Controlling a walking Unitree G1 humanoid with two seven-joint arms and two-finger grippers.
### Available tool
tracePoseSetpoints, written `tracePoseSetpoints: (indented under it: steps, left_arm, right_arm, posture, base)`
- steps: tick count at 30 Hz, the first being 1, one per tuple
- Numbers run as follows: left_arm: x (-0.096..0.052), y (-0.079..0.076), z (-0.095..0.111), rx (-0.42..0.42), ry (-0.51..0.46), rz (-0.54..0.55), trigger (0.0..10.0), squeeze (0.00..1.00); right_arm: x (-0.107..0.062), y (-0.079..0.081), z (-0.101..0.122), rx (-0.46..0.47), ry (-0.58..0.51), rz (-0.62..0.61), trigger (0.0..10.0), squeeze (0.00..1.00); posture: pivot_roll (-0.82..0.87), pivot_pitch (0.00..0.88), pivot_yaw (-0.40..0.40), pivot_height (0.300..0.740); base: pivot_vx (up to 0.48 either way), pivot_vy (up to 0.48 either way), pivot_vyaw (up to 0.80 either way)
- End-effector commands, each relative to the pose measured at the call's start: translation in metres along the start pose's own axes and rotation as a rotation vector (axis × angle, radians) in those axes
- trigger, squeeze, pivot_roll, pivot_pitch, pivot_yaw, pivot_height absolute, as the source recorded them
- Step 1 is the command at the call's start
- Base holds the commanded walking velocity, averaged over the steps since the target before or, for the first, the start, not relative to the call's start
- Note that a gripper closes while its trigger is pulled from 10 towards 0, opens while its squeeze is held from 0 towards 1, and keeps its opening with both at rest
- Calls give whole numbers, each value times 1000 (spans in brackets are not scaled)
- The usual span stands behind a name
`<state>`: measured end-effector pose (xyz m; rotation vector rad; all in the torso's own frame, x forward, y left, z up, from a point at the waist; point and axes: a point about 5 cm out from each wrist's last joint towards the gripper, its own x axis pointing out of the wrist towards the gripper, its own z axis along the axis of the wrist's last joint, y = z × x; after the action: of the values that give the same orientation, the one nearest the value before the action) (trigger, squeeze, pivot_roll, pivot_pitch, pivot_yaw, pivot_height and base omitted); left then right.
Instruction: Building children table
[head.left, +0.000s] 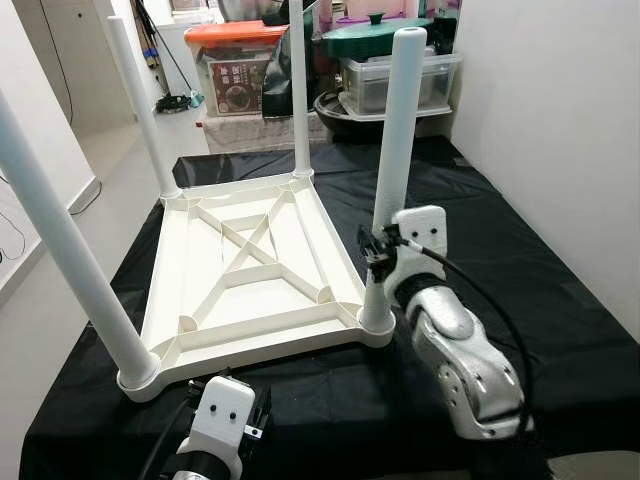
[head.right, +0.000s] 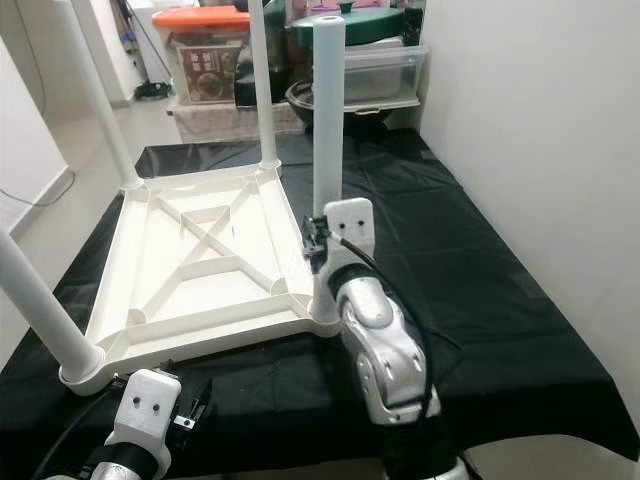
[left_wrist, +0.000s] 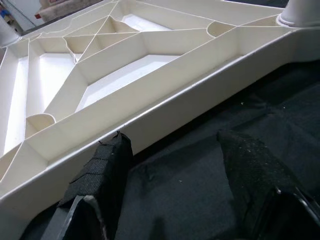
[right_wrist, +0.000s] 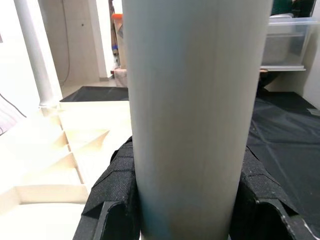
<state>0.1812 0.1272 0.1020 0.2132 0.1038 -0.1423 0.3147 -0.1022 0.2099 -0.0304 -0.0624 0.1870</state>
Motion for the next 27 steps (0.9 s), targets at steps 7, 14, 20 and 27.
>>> tracePoseSetpoints:
  steps: [7, 14, 20, 27]
  left_arm:
    - [1, 2, 9, 0, -40, 14, 10000, 0]
    - [2, 2, 15, 15, -58, 5, 10000, 0]
    - [-1, 4, 14, 22, -47, -4, 10000, 0]
    - [-2, 4, 16, 38, -49, -14, 10000, 0]
  right_arm:
    - [25, -1, -7, 361, 116, 3, 0, 0]
    - [44, -6, -7, 745, 181, -8, 0, 0]
    - [60, -4, -36, 1036, 334, -63, 0, 0]
    - [63, 16, -68, 1148, 501, -100, 0, 0]
  posture:
    - [-8, 9, 19, 740]
    - [14, 21, 23, 740]
    - [22, 29, 33, 740]
    - [38, 38, 37, 740]
  base:
    - [0, 0, 0]
    - [0, 0, 0]
    - [0, 0, 0]
    - [0, 0, 0]
